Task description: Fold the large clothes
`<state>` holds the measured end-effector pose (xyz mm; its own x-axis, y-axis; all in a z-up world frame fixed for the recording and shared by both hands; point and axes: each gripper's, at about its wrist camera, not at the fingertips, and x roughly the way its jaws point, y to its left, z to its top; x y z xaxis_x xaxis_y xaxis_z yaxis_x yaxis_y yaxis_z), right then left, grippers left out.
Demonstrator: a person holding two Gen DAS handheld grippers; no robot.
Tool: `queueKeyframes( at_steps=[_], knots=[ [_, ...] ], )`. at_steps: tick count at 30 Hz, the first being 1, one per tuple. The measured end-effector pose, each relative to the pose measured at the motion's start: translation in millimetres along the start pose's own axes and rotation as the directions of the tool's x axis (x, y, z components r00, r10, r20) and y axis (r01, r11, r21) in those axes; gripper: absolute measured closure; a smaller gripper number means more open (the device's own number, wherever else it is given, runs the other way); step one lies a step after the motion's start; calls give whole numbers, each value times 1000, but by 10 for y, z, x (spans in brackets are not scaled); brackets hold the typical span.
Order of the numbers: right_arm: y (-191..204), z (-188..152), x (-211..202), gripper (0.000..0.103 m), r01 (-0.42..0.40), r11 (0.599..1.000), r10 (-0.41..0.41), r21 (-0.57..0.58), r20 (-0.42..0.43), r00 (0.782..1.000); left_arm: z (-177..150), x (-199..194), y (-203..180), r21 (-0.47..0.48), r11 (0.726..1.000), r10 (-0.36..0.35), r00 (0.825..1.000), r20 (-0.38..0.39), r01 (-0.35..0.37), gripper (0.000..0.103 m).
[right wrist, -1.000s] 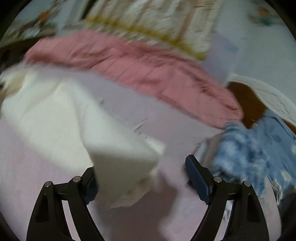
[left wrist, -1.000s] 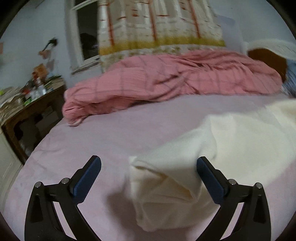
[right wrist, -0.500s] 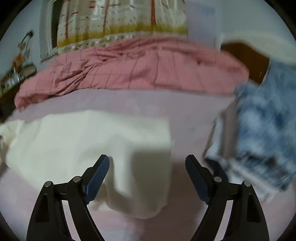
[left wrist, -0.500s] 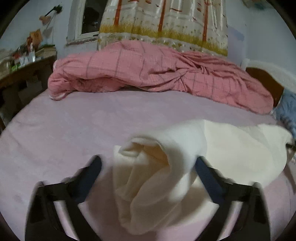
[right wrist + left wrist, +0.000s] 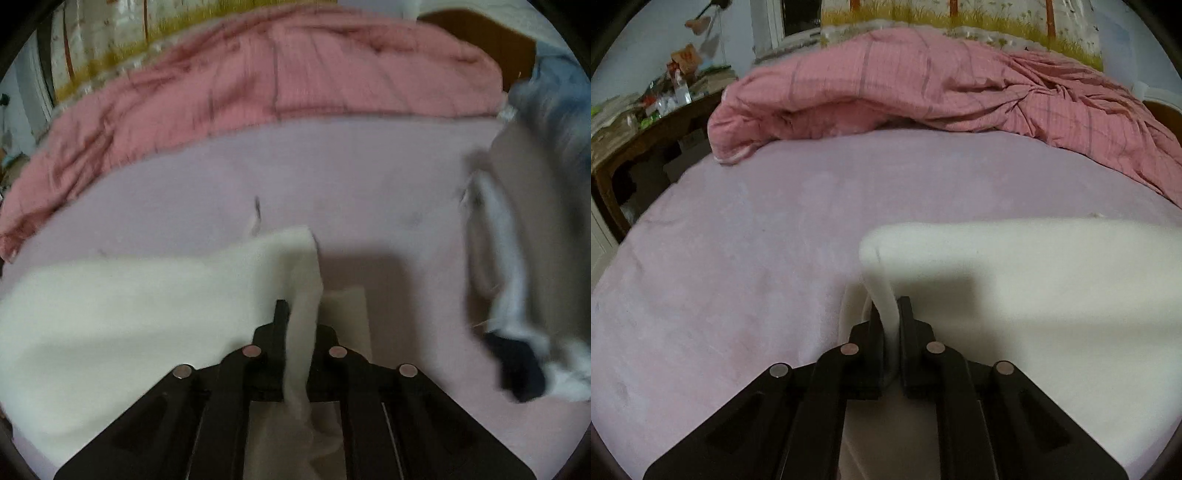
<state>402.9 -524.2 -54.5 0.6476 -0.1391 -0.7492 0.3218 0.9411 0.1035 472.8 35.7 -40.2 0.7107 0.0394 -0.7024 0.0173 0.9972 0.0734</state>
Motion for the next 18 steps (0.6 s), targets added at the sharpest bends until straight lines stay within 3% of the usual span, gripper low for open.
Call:
queueKeyframes(
  at_steps=[2,4,5,6,7,10,13,15,18],
  knots=[
    [44,6,-74,97,29,999,-29,-32,5,1000,12,-42,20,6,1000,4,1000,5,-4,88],
    [80,-15,-166,93,80,994,-77,-78,36,996,-26,-144,74,1,1000,28,999,36,-28,64],
    [57,-33,-237,88,102,992,-98,-77,54,994,-30,-198,101,-12,998,56,997,56,-55,37],
    [37,-50,-297,84,114,991,-110,-71,64,992,-43,-288,155,-42,995,91,993,81,-88,20],
    [4,-75,-382,83,114,992,-110,-61,69,992,-53,-372,209,-69,992,111,989,102,-104,19],
    [-95,-89,-649,70,107,994,-107,-1,40,993,-35,-637,313,-80,995,78,987,144,-67,19],
    [-89,-97,-1105,64,53,998,-55,13,126,991,-36,-983,245,-28,999,37,974,223,-31,19],
    [-32,-113,-1382,36,42,999,-43,7,189,981,-76,-1190,93,25,1000,-22,968,250,17,19],
    [105,-148,-1551,33,-107,993,113,-46,165,980,-153,-1360,-175,89,990,-131,966,221,114,18]
  ],
)
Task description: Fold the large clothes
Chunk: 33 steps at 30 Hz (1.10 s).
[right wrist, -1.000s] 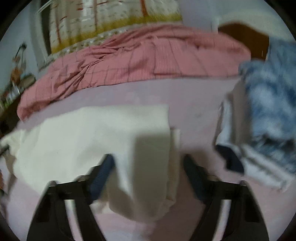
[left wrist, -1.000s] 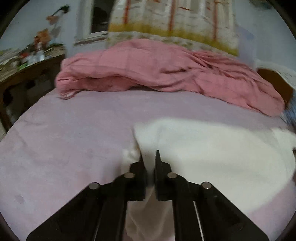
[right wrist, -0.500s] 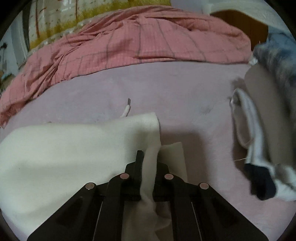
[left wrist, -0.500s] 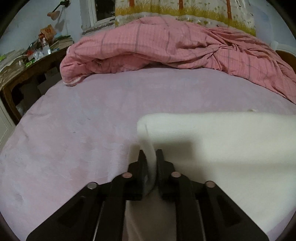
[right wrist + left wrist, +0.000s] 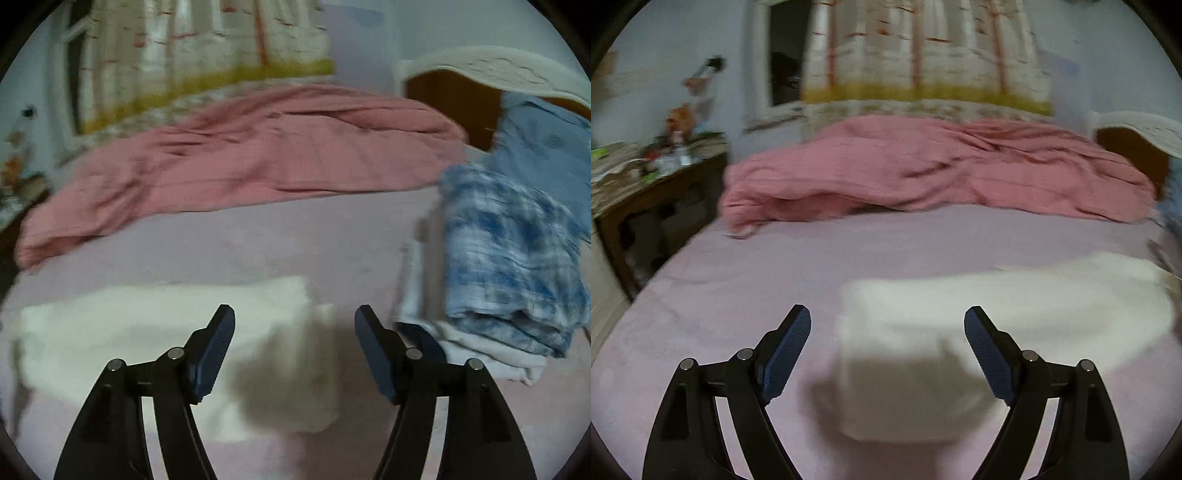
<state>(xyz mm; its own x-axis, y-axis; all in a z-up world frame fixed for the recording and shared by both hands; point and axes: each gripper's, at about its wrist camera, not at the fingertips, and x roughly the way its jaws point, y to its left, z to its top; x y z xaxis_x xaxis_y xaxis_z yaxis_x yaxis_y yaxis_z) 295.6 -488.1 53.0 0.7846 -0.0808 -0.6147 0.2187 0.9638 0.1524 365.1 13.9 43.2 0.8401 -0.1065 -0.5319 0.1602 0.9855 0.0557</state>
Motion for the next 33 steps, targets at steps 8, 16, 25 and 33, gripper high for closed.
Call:
queueKeyframes(
  at_steps=[8,16,25,33],
  knots=[
    [268,-489,585,33,-33,998,23,-46,-201,979,-404,572,-43,-54,998,-29,972,-235,16,20],
    [144,-766,670,34,-71,997,61,-34,-237,970,-682,595,117,-113,993,-61,952,-298,29,20],
    [183,-708,119,37,-85,996,82,-16,-111,990,-347,-245,-157,-72,993,-89,996,10,89,37],
    [784,-404,-170,78,-276,961,272,-23,-115,956,133,-137,-959,-59,955,-294,955,-43,292,53]
  ],
)
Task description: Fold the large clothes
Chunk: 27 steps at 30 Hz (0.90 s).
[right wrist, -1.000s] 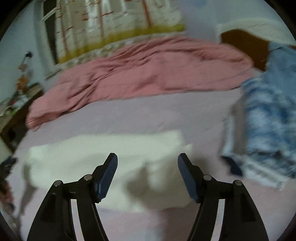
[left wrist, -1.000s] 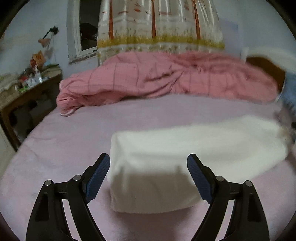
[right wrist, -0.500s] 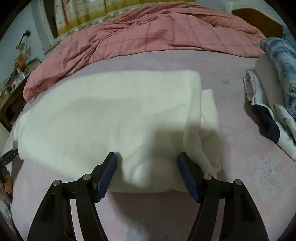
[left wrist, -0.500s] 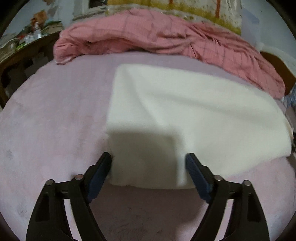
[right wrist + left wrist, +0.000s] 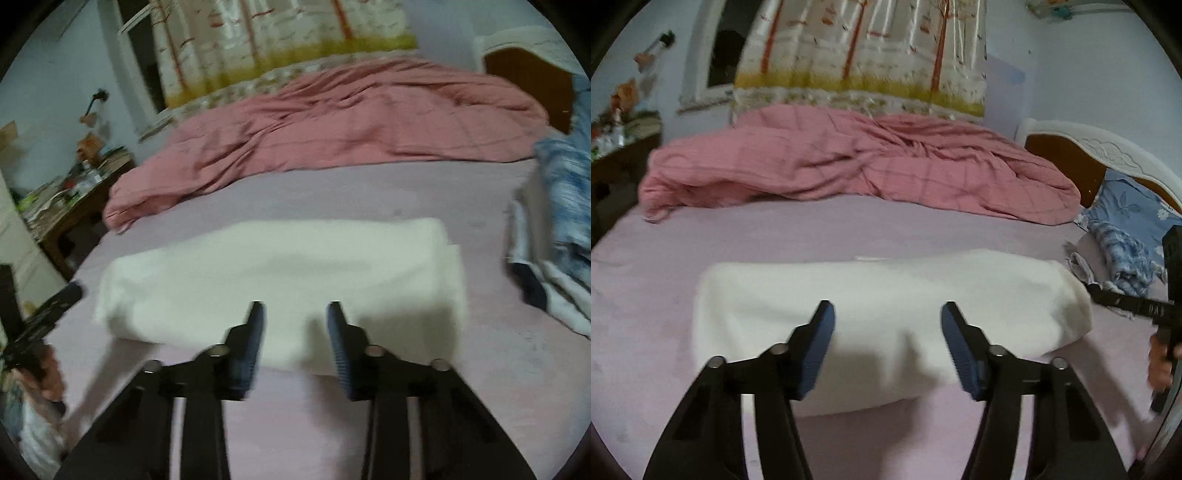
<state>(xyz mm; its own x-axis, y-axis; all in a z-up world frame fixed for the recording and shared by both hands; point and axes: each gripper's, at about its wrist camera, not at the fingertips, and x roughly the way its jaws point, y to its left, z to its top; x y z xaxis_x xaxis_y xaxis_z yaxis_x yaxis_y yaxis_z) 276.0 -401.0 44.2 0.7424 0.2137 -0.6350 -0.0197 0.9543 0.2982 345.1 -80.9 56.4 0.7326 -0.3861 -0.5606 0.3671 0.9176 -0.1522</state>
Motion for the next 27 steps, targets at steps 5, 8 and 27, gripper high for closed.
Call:
queueKeyframes(
  at_steps=[5,8,27],
  knots=[
    [296,110,280,84,-31,999,31,12,-43,999,140,520,-91,-79,997,-24,994,-102,16,83],
    [486,139,602,84,-45,999,44,-11,-102,994,15,832,80,-157,987,-17,984,-177,-11,86],
    [479,414,1668,85,81,997,-83,-19,-245,966,-326,1181,163,-92,995,20,984,-179,-36,93]
  ],
)
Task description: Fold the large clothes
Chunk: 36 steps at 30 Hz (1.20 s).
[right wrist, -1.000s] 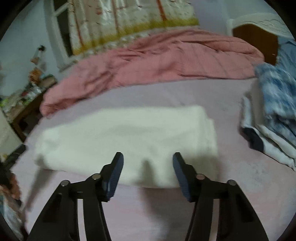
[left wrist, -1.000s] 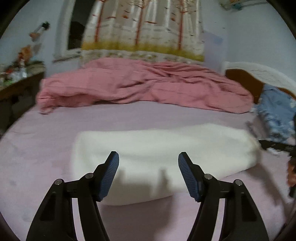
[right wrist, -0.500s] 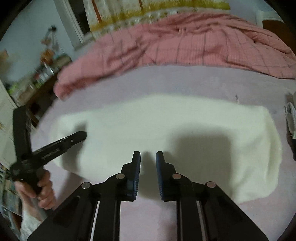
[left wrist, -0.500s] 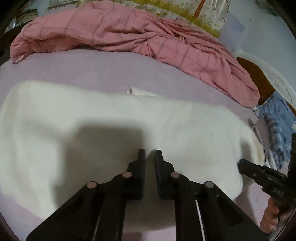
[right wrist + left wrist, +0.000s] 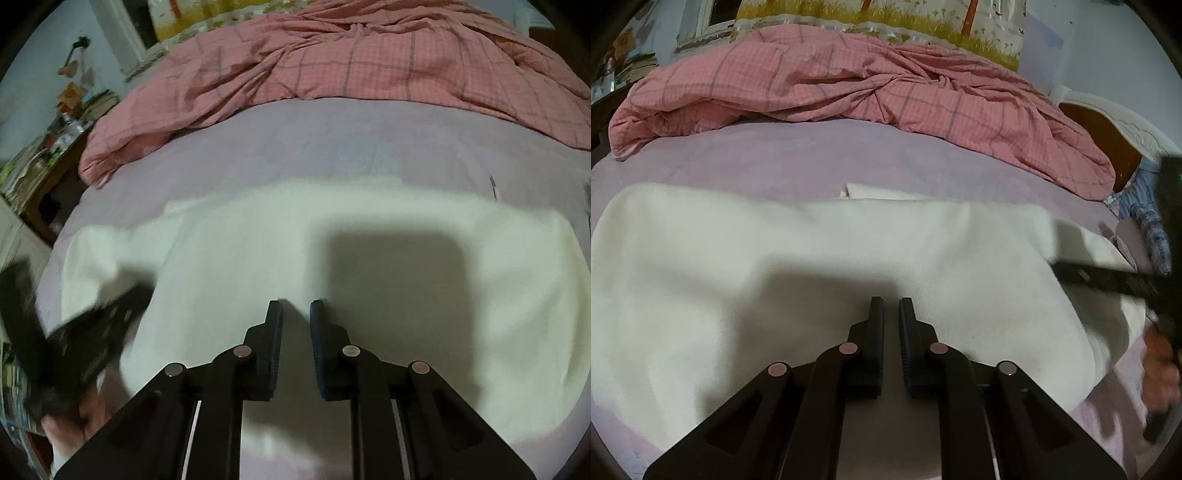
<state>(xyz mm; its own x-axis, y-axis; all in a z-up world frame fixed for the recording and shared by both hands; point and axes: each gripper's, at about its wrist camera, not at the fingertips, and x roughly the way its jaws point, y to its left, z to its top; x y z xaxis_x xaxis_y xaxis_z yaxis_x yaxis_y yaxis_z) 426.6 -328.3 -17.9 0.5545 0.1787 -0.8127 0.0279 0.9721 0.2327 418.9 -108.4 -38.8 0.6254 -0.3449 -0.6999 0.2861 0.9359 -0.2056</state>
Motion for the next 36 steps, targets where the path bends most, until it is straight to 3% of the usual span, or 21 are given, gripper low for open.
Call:
queueKeyframes(
  at_steps=[4,8,14,19,25,32,36],
  knots=[
    [-34,312,321,88,39,998,-38,47,-18,999,-8,6,10,2,1000,-5,1000,10,5,93],
    [-149,411,490,93,2,994,2,107,-41,999,-12,8,60,-14,999,-34,999,15,34,93],
    [-43,-91,197,95,26,1000,-26,-11,27,999,-24,-1,21,6,1000,-18,1000,21,18,93],
    [-24,-686,-181,95,14,1000,-15,6,120,993,-39,-22,23,11,1000,-26,999,30,26,93],
    [-185,-953,-368,95,-69,996,63,51,106,992,-51,-29,-14,31,999,-15,999,31,14,93],
    [-54,-1051,-369,95,15,1000,-18,18,156,988,-83,-88,4,40,999,-34,999,23,33,93],
    [-232,-1054,-374,99,-68,993,47,101,195,980,-137,-174,22,15,1000,-17,999,28,17,93]
  ],
)
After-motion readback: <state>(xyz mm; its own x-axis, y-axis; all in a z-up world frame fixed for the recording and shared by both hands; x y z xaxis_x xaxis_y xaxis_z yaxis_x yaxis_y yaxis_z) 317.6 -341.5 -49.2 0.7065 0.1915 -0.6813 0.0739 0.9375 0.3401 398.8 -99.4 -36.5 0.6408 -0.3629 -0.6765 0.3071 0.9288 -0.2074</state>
